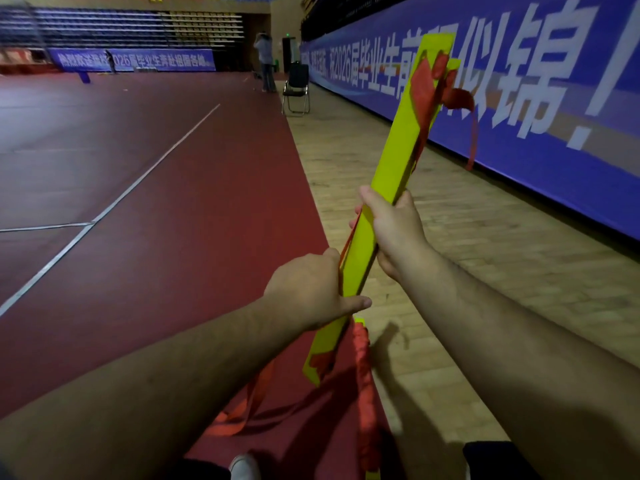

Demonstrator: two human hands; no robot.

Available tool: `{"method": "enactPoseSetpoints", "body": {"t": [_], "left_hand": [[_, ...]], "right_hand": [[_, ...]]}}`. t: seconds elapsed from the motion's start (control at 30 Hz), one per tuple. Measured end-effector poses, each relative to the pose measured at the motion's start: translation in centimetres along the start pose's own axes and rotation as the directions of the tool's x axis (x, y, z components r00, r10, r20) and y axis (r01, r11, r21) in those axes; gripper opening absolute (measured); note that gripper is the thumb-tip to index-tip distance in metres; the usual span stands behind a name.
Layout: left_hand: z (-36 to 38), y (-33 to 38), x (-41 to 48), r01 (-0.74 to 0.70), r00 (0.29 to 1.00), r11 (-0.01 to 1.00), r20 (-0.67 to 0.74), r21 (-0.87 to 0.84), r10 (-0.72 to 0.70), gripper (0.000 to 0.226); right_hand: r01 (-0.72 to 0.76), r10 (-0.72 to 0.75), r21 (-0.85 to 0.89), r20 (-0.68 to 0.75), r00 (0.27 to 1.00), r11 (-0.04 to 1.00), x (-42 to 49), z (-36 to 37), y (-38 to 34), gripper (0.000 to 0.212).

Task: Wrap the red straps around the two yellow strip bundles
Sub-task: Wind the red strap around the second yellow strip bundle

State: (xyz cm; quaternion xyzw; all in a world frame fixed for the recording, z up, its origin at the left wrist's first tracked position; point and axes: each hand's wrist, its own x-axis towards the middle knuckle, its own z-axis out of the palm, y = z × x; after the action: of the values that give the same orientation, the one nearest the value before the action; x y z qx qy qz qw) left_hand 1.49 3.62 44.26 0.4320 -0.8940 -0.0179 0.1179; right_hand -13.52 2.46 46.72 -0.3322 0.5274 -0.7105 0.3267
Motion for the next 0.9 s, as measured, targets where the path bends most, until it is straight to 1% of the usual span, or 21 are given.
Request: {"method": "enactPoseSetpoints", "body": {"t": [0.07, 0.13, 0.23, 0.33, 0.43, 0.5, 0.57, 0.63, 0.67, 0.7, 0.73, 0.8, 0.83, 0.9], "left_hand": [[0.1, 0.4, 0.1, 0.036, 0.998, 0.998, -0.058, 0.044, -0.034, 0.065], [0.2, 0.8, 0.2, 0.068, 0.992, 0.995, -0.113, 0.073, -0.059, 0.063], [0.4, 0.8, 0.5, 0.085, 0.987, 0.991, -0.146, 0.105, -0.070, 0.054], [0.6, 0.4, 0.7, 0.016, 0.991, 0.996, -0.133, 0.085, -0.005, 0.042], [0.7, -0.5, 1.3, -0.053, 0.995, 0.999, -0.085, 0.006, 0.053, 0.038], [0.4, -1.6, 1.6, -0.116, 0.993, 0.984, -0.006, -0.135, 0.116, 0.036], [0.0, -2.9, 1.8, -0.168, 0.973, 0.920, 0.090, -0.354, 0.212, 0.027], [-0.3, -3.7, 1.8, -0.185, 0.938, 0.840, 0.164, -0.510, 0.306, 0.022], [-0.3, -3.9, 1.8, -0.188, 0.923, 0.822, 0.189, -0.538, 0.335, 0.022], [-0.2, -4.1, 1.9, -0.192, 0.916, 0.820, 0.201, -0.539, 0.347, 0.023], [0.0, -4.1, 1.9, -0.195, 0.916, 0.830, 0.205, -0.523, 0.345, 0.026], [0.3, -4.2, 2.1, -0.185, 0.928, 0.868, 0.209, -0.461, 0.309, 0.031], [0.5, -4.1, 2.1, -0.170, 0.935, 0.891, 0.217, -0.421, 0.281, 0.034], [0.7, -3.5, 2.0, -0.109, 0.951, 0.930, 0.235, -0.352, 0.201, 0.039]], "right_hand": [[-0.131, 0.130, 0.108, 0.015, 0.991, 0.985, 0.2, 0.1, -0.9, 0.017], [-0.174, 0.175, 0.116, 0.006, 0.985, 0.978, 0.3, 0.2, -1.4, 0.011], [-0.163, 0.166, 0.078, -0.040, 0.985, 0.984, 0.4, -0.1, -1.5, 0.010], [-0.151, 0.152, 0.017, -0.045, 0.987, 0.988, 0.4, -0.6, -1.3, 0.013], [-0.102, 0.102, -0.066, -0.008, 0.995, 0.993, 0.2, -1.2, -1.4, 0.015], [-0.023, 0.032, -0.096, 0.099, 0.995, 0.995, -0.2, -1.8, -1.7, 0.016], [0.037, -0.027, -0.033, 0.263, 0.964, 0.999, -0.5, -2.6, -1.9, 0.024], [0.007, -0.025, 0.045, 0.411, 0.911, 0.999, -0.9, -3.3, -2.1, 0.031], [-0.030, -0.009, 0.076, 0.469, 0.883, 0.997, -1.2, -3.4, -2.2, 0.030], [-0.049, 0.000, 0.086, 0.493, 0.870, 0.995, -1.4, -3.3, -2.2, 0.027], [-0.042, 0.000, 0.078, 0.473, 0.881, 0.996, -1.6, -3.1, -2.2, 0.020], [0.021, -0.033, 0.036, 0.362, 0.932, 0.999, -1.4, -2.5, -2.0, 0.011], [0.062, -0.059, -0.001, 0.306, 0.950, 0.998, -1.2, -2.2, -1.7, 0.012], [0.131, -0.106, -0.107, 0.208, 0.972, 0.986, -0.7, -1.6, -0.9, 0.023]]}}
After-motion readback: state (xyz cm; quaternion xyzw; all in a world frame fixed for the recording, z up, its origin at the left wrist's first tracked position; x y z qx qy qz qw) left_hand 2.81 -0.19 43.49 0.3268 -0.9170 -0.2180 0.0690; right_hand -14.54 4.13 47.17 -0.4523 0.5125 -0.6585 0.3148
